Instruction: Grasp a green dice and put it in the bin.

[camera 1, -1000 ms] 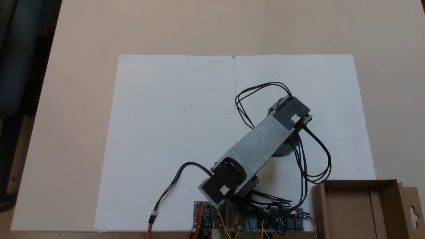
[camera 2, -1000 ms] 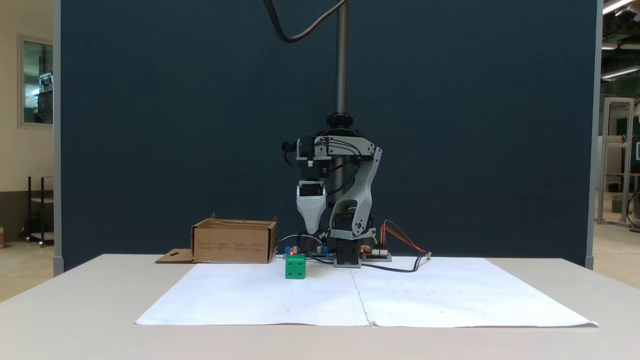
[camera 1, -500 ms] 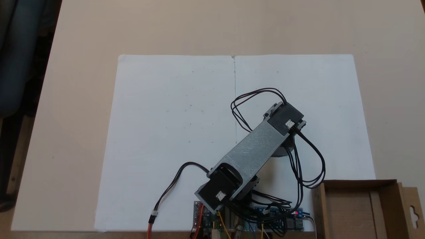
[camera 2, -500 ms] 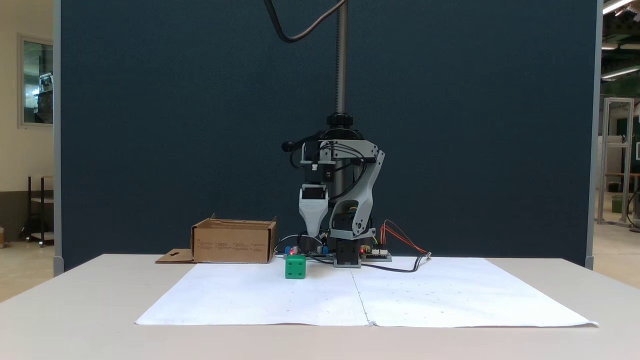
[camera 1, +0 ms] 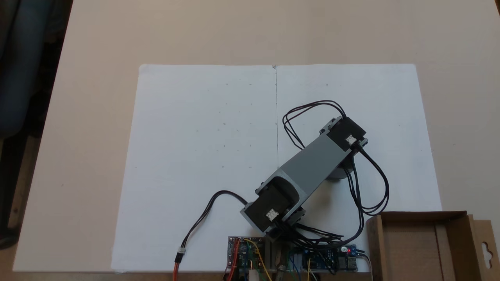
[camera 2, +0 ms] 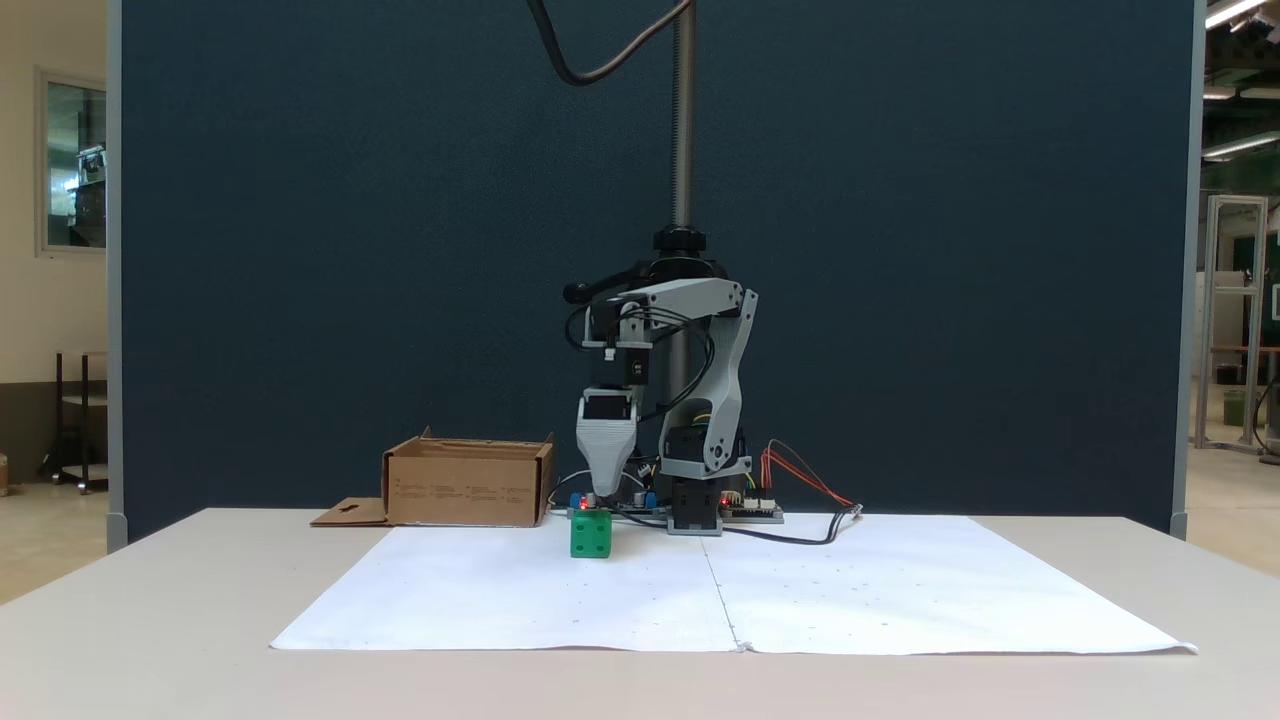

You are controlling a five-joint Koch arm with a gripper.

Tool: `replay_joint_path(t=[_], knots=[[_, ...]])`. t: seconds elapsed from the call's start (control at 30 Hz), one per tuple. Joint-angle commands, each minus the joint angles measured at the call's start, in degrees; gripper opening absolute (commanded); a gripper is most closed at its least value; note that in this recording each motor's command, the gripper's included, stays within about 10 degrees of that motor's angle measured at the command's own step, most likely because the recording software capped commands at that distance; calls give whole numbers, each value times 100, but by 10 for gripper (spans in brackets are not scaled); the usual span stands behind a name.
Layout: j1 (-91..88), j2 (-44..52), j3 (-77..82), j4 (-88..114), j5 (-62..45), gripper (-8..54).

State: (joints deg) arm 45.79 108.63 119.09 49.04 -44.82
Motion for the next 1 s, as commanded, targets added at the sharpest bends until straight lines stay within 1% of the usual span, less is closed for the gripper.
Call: replay_joint_path(t=[0.0, 0.43, 0.97], knots=[[97, 26, -62, -141, 202, 460], [343, -105, -44, -141, 141, 460], [343, -686, -35, -404, 132, 460]])
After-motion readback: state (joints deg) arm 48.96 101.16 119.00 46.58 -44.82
